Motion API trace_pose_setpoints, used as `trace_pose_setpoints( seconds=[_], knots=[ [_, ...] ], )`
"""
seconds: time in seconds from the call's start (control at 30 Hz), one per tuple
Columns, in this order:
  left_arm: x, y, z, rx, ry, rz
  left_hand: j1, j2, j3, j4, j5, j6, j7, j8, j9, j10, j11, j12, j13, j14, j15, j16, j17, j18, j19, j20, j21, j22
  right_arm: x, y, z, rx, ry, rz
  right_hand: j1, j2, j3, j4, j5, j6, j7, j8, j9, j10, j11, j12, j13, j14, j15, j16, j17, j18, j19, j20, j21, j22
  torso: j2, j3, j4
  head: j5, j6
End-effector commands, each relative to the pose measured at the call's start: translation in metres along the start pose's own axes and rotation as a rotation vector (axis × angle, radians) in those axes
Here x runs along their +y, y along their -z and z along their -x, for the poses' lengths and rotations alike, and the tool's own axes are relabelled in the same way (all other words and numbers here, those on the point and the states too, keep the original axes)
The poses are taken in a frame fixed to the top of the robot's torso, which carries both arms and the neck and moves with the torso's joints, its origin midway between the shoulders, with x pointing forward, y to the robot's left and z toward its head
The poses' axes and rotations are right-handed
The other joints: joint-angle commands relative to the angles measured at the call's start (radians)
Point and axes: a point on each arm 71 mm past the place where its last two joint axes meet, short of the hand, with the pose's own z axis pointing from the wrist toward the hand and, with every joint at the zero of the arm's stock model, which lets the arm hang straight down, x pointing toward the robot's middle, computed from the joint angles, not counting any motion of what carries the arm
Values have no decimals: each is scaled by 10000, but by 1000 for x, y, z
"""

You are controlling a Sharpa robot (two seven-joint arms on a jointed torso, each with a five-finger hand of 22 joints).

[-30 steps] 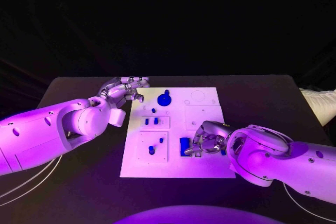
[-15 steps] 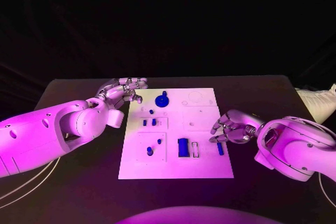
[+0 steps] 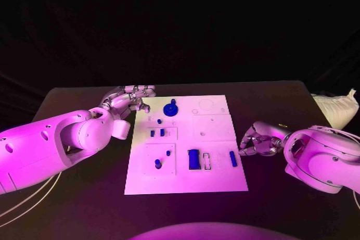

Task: Assemble the parts on the task board

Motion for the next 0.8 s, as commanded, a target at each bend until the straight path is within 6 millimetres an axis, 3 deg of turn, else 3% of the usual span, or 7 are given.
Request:
trace_pose_setpoints(
  seconds=[0.03,0.17,0.8],
  knots=[
    [-1,0,-3,198,34,-79,93,14,-73,-3,1,-62,22,65,-15,-57,-1,46,16,-57,9,-31,-12,166,-78,20,-66,-12,-3,-2,-3,-14,704,-494,-326,-92,-30,112,-71,68,10,-66,-22,379,-268,-223,-3376,770,-65,75,1118,-3,300,-22,68,1590,2,10,14,-80,-16],
    [-1,0,-3,206,36,-78,93,14,-73,-3,1,-62,22,65,-15,-57,-1,46,16,-57,9,-31,-12,166,-78,20,-66,-12,-3,-4,-6,20,819,-503,-343,-83,-27,149,-71,78,7,-88,-30,447,-270,-75,-3271,797,-65,156,1242,-29,367,-22,136,1683,14,6,33,-132,-26],
    [-1,0,-1,177,26,-63,111,34,-95,-3,4,-67,22,77,-17,-84,0,81,20,-75,12,-26,-39,169,-82,23,-98,-31,17,-12,-29,556,837,-11,-525,-227,-128,464,-161,244,-3,-230,-76,756,-271,673,-2723,875,-65,383,1579,-110,580,-24,358,1982,6,3,18,-42,-78]
  ],
)
